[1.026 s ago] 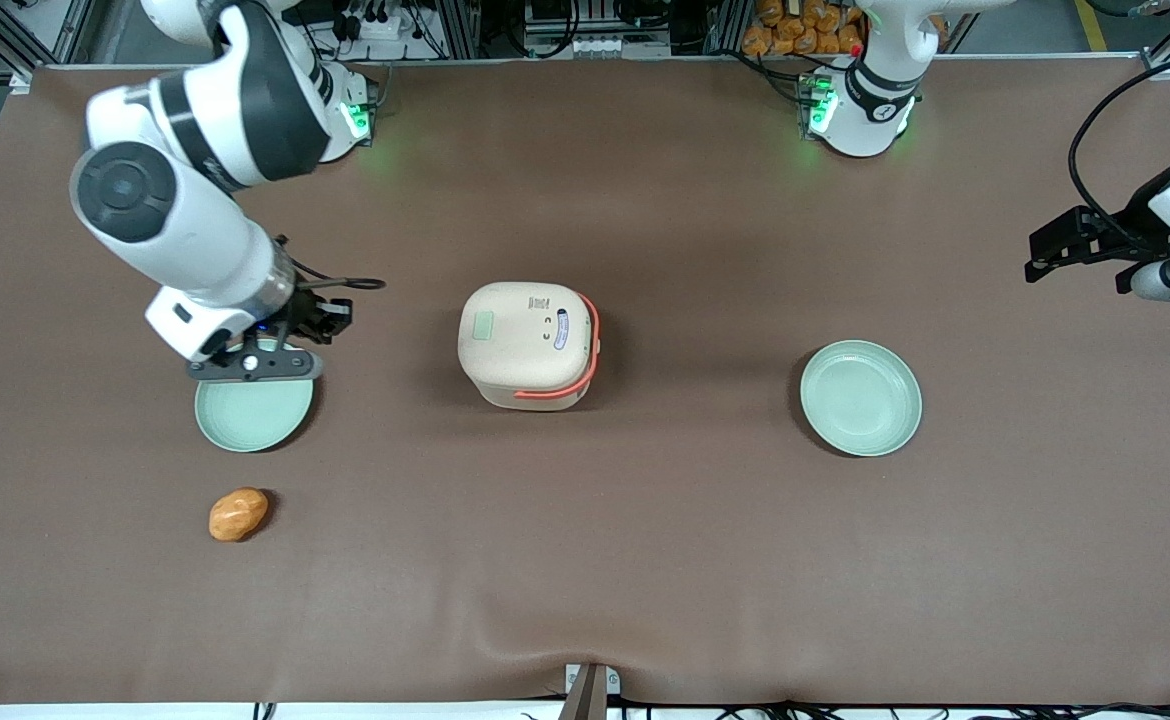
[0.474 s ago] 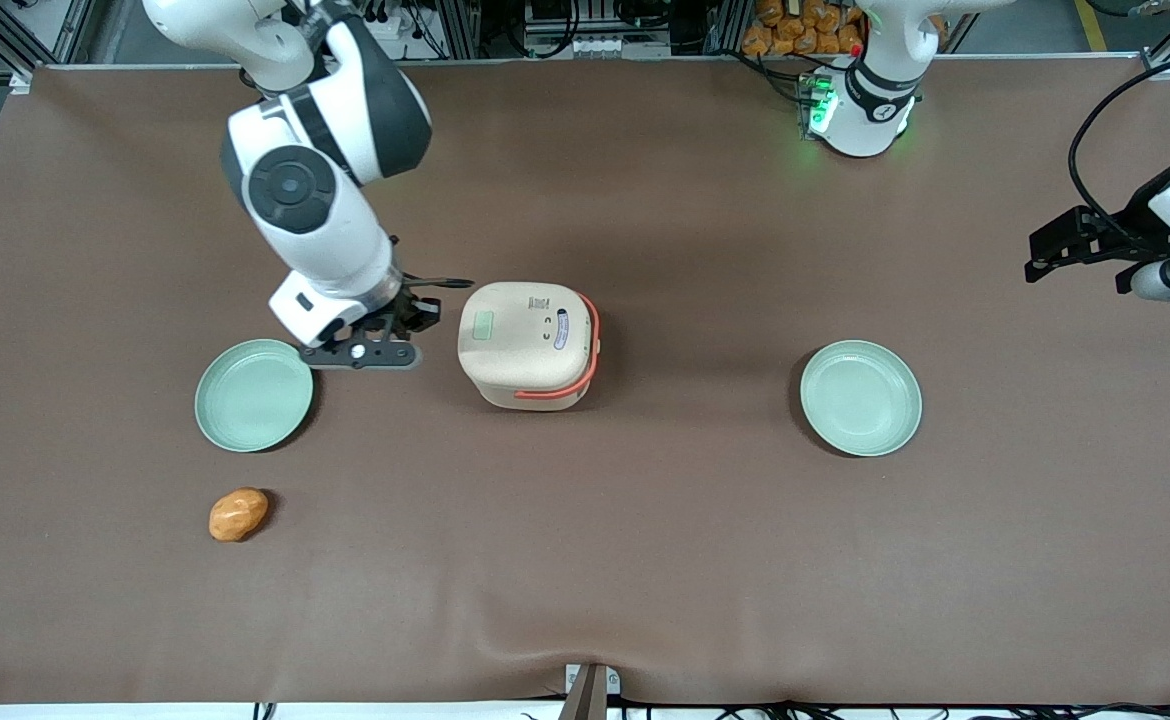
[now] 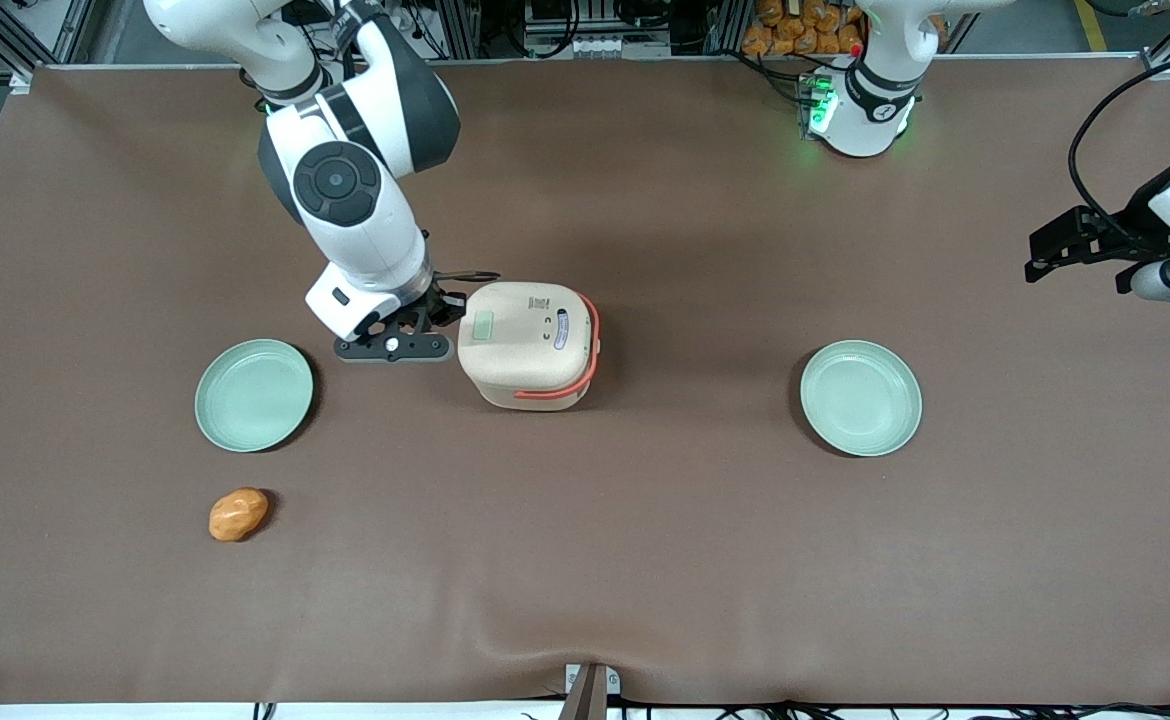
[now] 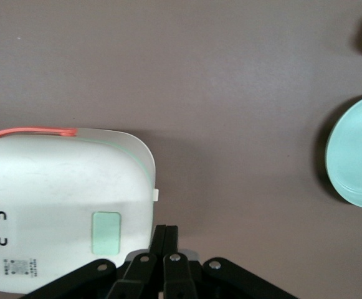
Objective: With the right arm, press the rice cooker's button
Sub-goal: 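Lower the closed right gripper onto the rice cooker's lid button and press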
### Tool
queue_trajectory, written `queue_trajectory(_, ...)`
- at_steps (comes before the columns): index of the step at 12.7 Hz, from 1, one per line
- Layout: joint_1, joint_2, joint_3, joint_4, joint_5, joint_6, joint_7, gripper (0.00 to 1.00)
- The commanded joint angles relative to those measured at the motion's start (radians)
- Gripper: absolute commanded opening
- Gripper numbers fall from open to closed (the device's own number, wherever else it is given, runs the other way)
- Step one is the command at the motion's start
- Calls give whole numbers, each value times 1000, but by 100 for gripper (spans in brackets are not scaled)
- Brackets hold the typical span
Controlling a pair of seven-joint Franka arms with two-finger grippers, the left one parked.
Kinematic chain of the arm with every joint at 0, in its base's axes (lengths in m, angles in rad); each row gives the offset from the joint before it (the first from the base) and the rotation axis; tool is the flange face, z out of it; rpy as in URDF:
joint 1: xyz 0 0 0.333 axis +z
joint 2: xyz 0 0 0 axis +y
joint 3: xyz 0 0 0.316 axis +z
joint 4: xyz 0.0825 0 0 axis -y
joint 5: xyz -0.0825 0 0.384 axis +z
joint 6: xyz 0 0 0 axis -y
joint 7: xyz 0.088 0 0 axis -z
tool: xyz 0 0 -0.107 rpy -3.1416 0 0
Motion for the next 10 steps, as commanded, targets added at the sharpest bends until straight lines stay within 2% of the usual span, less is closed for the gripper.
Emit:
queue_trajectory(1, 34, 17, -11, -6, -2, 37, 15, 0)
queue_trajectory(10, 90, 63, -11, -7, 0, 53, 16, 0)
